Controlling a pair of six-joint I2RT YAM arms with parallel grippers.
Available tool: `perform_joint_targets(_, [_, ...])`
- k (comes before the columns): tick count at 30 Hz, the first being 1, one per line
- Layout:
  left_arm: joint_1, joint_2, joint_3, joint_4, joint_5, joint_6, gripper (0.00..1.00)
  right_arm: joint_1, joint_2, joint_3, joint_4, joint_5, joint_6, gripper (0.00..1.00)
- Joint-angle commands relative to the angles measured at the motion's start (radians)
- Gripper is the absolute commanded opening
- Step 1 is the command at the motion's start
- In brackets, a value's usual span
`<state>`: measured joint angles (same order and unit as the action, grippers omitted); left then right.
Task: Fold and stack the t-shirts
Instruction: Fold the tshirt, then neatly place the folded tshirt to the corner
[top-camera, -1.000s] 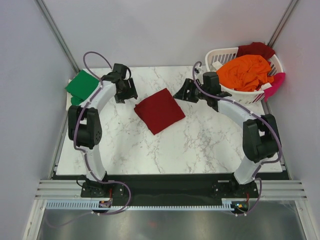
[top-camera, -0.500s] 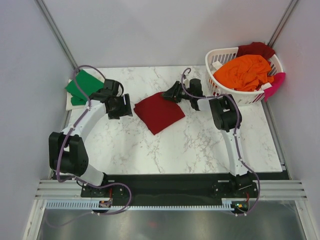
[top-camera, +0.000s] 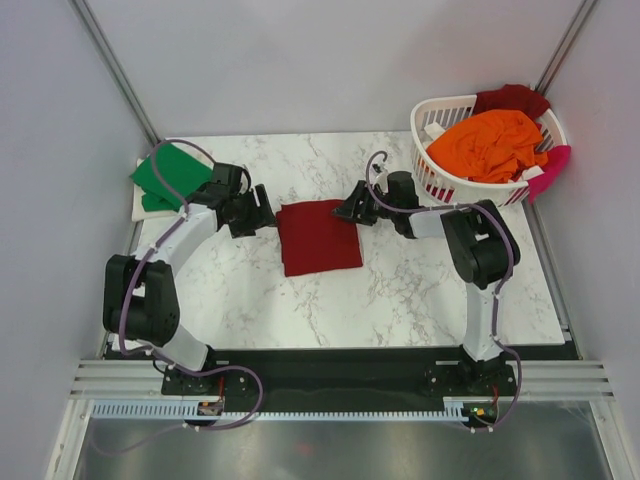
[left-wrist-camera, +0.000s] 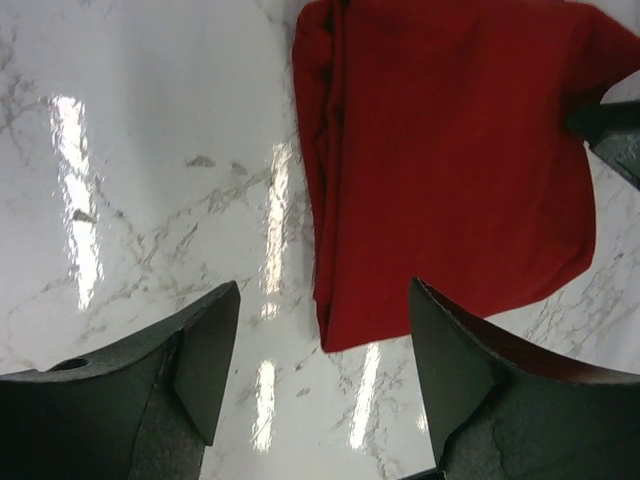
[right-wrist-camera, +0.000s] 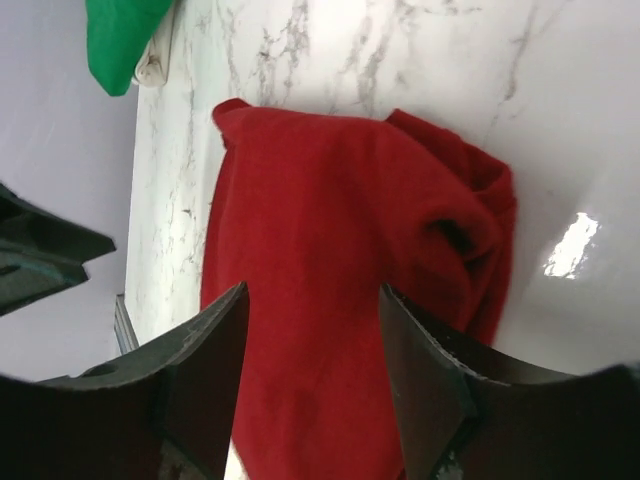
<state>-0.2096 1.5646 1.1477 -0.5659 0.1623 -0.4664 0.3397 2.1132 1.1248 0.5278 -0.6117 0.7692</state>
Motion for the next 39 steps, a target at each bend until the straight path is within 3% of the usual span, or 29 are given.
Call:
perform_joint_targets(1, [-0.007,0.044,-0.019,0.223,0.026,-0.060,0.76,0.010,-0.160,0.097,-0.202,0.024,-0.164,0.63])
perform_joint_targets(5, [-0.005,0.198,0.050,0.291,0.028,0.003,0.75,0.009,-0.347,0.109,-0.391,0.073,-0.228,0.69])
perform_joint_targets(9, [-0.004,0.345,0.113,0.291,0.028,0.011,0.75,0.008,-0.649,-0.055,-0.436,0.081,-0.219,0.73])
perform_joint_targets(15, [0.003,0.433,0.152,0.291,0.028,0.011,0.75,0.008,-0.956,-0.258,-0.598,0.061,-0.283,0.76])
perform_joint_targets(19, [0.004,0.459,0.129,0.291,0.028,0.011,0.75,0.009,-1.068,-0.301,-0.733,0.092,-0.330,0.77])
perform_joint_targets(23, [-0.001,0.480,0.095,0.291,0.028,0.011,0.75,0.008,-1.101,-0.312,-0.764,0.101,-0.335,0.79])
perform_joint_targets(24, [-0.002,0.485,0.090,0.433,0.174,-0.038,0.45,0.009,-1.096,-0.313,-0.766,0.101,-0.332,0.79])
perform_joint_targets(28, [-0.008,0.512,0.096,0.462,0.250,-0.052,0.30,0.007,-1.090,-0.316,-0.772,0.093,-0.335,0.79])
perform_joint_targets(29, [-0.008,0.520,0.098,0.469,0.267,-0.058,0.22,0.008,-1.095,-0.318,-0.772,0.095,-0.338,0.79])
perform_joint_targets(30, [-0.010,0.523,0.099,0.483,0.281,-0.060,0.07,0.009,-1.096,-0.321,-0.775,0.102,-0.340,0.79])
perform_joint_targets(31, [-0.010,0.523,0.101,0.489,0.295,-0.066,0.02,0.007,-1.099,-0.324,-0.776,0.104,-0.343,0.79])
perform_joint_targets(35, [-0.010,0.506,0.113,0.503,0.338,-0.074,0.02,0.009,-1.118,-0.336,-0.782,0.105,-0.347,0.79])
perform_joint_targets(39, [0.010,0.379,0.121,0.489,0.339,-0.075,0.02,0.009,-1.141,-0.353,-0.785,0.099,-0.343,0.79])
